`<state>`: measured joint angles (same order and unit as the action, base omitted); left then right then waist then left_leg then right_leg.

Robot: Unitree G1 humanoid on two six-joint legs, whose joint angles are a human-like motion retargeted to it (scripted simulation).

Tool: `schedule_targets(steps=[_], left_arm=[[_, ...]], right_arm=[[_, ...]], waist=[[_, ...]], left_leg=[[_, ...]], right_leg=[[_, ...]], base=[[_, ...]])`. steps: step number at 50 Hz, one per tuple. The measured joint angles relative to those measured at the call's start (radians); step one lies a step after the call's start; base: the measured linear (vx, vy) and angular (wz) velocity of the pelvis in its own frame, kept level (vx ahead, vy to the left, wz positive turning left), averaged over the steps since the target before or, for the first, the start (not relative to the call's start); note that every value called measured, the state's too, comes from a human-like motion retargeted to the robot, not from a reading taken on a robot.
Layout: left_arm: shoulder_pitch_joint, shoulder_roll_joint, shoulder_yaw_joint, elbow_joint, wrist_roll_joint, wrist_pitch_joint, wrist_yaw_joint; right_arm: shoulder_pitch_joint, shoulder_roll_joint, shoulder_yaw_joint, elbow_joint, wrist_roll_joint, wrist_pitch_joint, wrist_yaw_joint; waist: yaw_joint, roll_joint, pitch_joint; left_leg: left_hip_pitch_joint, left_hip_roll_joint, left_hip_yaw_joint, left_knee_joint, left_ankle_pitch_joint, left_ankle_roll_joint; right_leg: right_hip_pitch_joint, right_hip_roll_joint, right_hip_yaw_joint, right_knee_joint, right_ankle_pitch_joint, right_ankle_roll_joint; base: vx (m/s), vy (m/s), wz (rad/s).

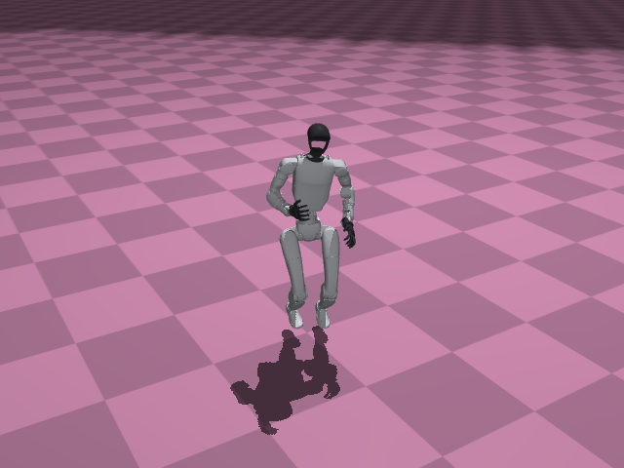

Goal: Run

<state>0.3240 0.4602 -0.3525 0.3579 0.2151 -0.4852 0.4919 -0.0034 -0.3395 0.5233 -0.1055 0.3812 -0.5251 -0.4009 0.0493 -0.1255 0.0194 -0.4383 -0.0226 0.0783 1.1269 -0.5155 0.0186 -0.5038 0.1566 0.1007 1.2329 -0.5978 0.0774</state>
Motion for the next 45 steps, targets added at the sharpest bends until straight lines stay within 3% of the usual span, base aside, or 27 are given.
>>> schedule_targets(steps=[2, 5, 8, 12, 15, 17, 20, 23, 26, 30, 32, 35, 37, 40, 45], left_arm=[[-0.002, -0.006, 0.001, -0.006, -0.003, 0.001, -0.005], [-0.031, -0.009, -0.007, -0.021, -0.005, 0.010, -0.011], [-0.079, -0.017, -0.024, -0.036, 0.001, 0.014, -0.010], [-0.188, -0.023, -0.056, -0.054, 0.021, 0.014, -0.002], [-0.311, -0.027, -0.090, -0.079, 0.027, 0.006, 0.004], [-0.380, -0.034, -0.112, -0.127, -0.004, -0.009, -0.008], [-0.418, -0.029, -0.129, -0.225, -0.062, -0.036, -0.034], [-0.391, -0.026, -0.133, -0.298, -0.085, -0.060, -0.048], [-0.356, -0.015, -0.145, -0.328, -0.074, -0.071, -0.040], [-0.306, 0.002, -0.150, -0.306, -0.047, -0.055, -0.032], [-0.269, 0.003, -0.145, -0.274, -0.033, -0.040, -0.025], [-0.225, -0.002, -0.122, -0.198, -0.010, -0.014, 0.000], [-0.212, -0.017, -0.092, -0.124, -0.001, -0.004, 0.008], [-0.155, -0.033, -0.048, -0.092, -0.021, -0.009, -0.024], [-0.029, -0.034, 0.014, -0.160, -0.057, -0.022, -0.084]], right_arm=[[0.029, -0.002, -0.011, -0.012, 0.005, -0.015, 0.010], [0.062, -0.006, -0.034, -0.032, 0.003, -0.031, 0.011], [0.094, -0.009, -0.048, -0.022, -0.018, -0.039, 0.001], [0.098, -0.005, -0.053, 0.050, -0.079, -0.030, -0.003], [0.075, 0.012, -0.039, 0.153, -0.119, -0.001, 0.014], [0.078, 0.018, -0.034, 0.200, -0.097, 0.018, 0.028], [0.120, 0.010, -0.026, 0.195, -0.033, 0.034, 0.049], [0.159, -0.004, -0.009, 0.151, 0.006, 0.031, 0.064], [0.175, -0.019, -0.003, 0.100, 0.026, 0.006, 0.082], [0.163, -0.023, -0.021, 0.025, 0.023, -0.018, 0.073], [0.149, -0.019, -0.032, 0.006, 0.004, -0.024, 0.061], [0.099, -0.018, -0.049, 0.001, -0.061, -0.014, 0.038], [0.052, -0.013, -0.056, 0.021, -0.097, 0.007, 0.019], [0.050, -0.010, -0.071, 0.022, -0.074, 0.022, 0.028], [0.121, -0.012, -0.081, -0.017, -0.001, 0.004, 0.081]], waist=[[0.008, 0.009, -0.020], [0.029, 0.028, -0.034], [0.038, 0.037, -0.037], [0.042, 0.062, -0.017], [0.059, 0.120, 0.001], [0.044, 0.119, 0.014], [-0.001, 0.083, 0.023], [-0.019, 0.083, -0.016], [-0.019, 0.082, -0.041], [-0.011, 0.083, -0.044], [-0.007, 0.080, -0.038], [0.004, 0.072, -0.008], [0.023, 0.079, 0.023], [0.030, 0.064, 0.038], [0.055, 0.057, -0.018]], left_leg=[[-0.043, 0.035, 0.011, 0.044, 0.052, -0.012], [-0.105, 0.098, 0.029, 0.172, 0.045, 0.016], [-0.152, 0.142, 0.036, 0.317, -0.034, 0.067], [-0.187, 0.167, 0.017, 0.437, -0.202, 0.103], [-0.205, 0.224, -0.005, 0.430, -0.323, 0.090], [-0.170, 0.194, 0.014, 0.352, -0.341, 0.085], [-0.066, 0.096, 0.046, 0.143, -0.214, 0.028], [-0.027, 0.066, 0.049, -0.031, -0.027, -0.052], [-0.016, 0.047, 0.039, -0.065, 0.069, -0.089], [0.003, 0.058, 0.025, 0.016, 0.056, -0.069], [0.006, 0.069, 0.020, 0.090, -0.021, -0.041], [0.015, 0.087, 0.019, 0.196, -0.205, 0.008], [0.018, 0.125, 0.031, 0.229, -0.275, 0.021], [0.044, 0.111, 0.046, 0.190, -0.206, 0.012], [0.043, 0.100, 0.078, 0.051, 0.004, -0.051]], right_leg=[[0.015, 0.024, -0.003, -0.076, 0.050, 0.010], [0.047, 0.064, -0.003, -0.143, 0.070, 0.001], [0.071, 0.099, 0.013, -0.136, -0.014, -0.034], [0.075, 0.141, 0.022, -0.079, -0.246, -0.112], [0.044, 0.218, 0.015, -0.102, -0.275, -0.138], [0.049, 0.186, 0.003, -0.092, -0.274, -0.125], [0.087, 0.079, -0.008, -0.118, -0.182, -0.069], [0.060, 0.042, -0.028, -0.198, -0.027, -0.018], [0.012, 0.029, -0.042, -0.205, 0.047, 0.005], [-0.027, 0.047, -0.029, -0.165, 0.045, -0.009], [-0.039, 0.064, -0.017, -0.102, -0.027, -0.035], [-0.044, 0.080, -0.018, 0.009, -0.234, -0.103], [-0.035, 0.106, -0.022, 0.012, -0.275, -0.126], [0.031, 0.083, -0.012, -0.028, -0.251, -0.112], [0.109, 0.012, -0.057, -0.186, 0.018, -0.033]], base=[[-0.01, -0.04, 0.24], [-0.02, -0.04, 0.20], [0.00, 0.00, 0.00], [-0.03, 0.01, -0.01], [-0.08, 0.03, -0.16], [0.01, 0.06, 0.71], [0.06, 0.05, 0.96], [0.01, 0.03, 0.39], [0.00, 0.01, 0.06], [-0.04, 0.00, 0.15], [-0.03, 0.00, 0.09], [0.00, 0.00, 0.00], [0.00, 0.00, 0.00], [0.09, 0.04, 0.44], [0.08, 0.04, 0.31]])
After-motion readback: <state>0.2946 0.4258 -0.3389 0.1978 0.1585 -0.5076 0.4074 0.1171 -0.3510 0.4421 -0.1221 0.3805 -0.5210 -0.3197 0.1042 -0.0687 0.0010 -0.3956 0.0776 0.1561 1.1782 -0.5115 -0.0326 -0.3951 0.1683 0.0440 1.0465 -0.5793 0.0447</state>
